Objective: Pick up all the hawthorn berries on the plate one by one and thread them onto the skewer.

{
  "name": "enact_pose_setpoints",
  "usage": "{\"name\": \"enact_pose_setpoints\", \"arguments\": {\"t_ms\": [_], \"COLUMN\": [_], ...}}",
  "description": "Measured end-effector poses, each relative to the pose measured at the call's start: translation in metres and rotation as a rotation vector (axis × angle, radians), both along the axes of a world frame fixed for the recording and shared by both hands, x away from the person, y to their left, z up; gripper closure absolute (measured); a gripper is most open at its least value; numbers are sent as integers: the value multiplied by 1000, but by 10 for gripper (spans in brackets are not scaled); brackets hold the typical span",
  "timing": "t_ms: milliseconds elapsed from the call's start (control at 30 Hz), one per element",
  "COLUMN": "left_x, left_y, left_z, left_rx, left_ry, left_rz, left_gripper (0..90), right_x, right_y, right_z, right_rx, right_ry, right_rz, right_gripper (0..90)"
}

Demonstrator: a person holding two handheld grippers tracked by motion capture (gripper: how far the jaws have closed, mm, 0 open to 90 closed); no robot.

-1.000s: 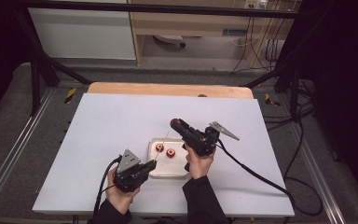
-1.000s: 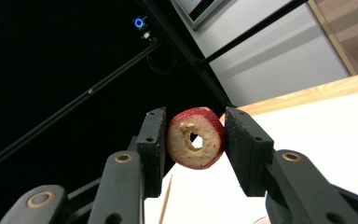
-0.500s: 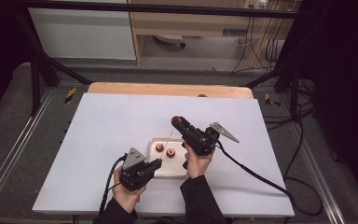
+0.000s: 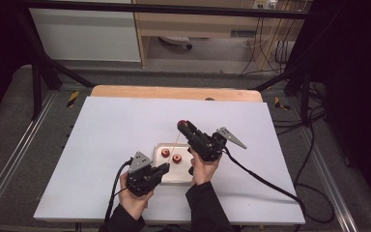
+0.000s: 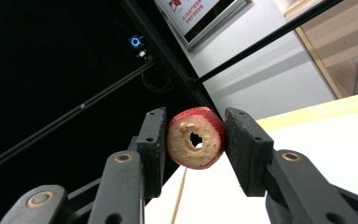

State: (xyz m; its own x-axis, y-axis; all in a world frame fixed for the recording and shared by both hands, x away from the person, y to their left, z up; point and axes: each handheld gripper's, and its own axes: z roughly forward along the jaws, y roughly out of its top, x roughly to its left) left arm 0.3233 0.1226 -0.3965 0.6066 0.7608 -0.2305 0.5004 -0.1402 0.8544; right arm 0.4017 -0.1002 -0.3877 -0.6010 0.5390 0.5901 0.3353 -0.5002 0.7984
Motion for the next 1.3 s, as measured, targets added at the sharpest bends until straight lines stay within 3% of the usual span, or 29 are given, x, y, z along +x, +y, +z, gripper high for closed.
{"name": "enact_pose_setpoints", "arguments": {"t_ms": [833,1300], "left_x": [7,12], "left_y": [-8,-9], "left_z": [4,3], "left_rx": [-64,-41], "left_ry": [-17,-28], "left_rz": [56,43], "left_gripper": [882,884], "right_x": [-7,-12], "right_y": [6,7], "right_z": [-7,-9], "right_rx": [1,-32], "right_ry": [24,40], "right_rz": [35,46], "right_gripper": [609,611]}}
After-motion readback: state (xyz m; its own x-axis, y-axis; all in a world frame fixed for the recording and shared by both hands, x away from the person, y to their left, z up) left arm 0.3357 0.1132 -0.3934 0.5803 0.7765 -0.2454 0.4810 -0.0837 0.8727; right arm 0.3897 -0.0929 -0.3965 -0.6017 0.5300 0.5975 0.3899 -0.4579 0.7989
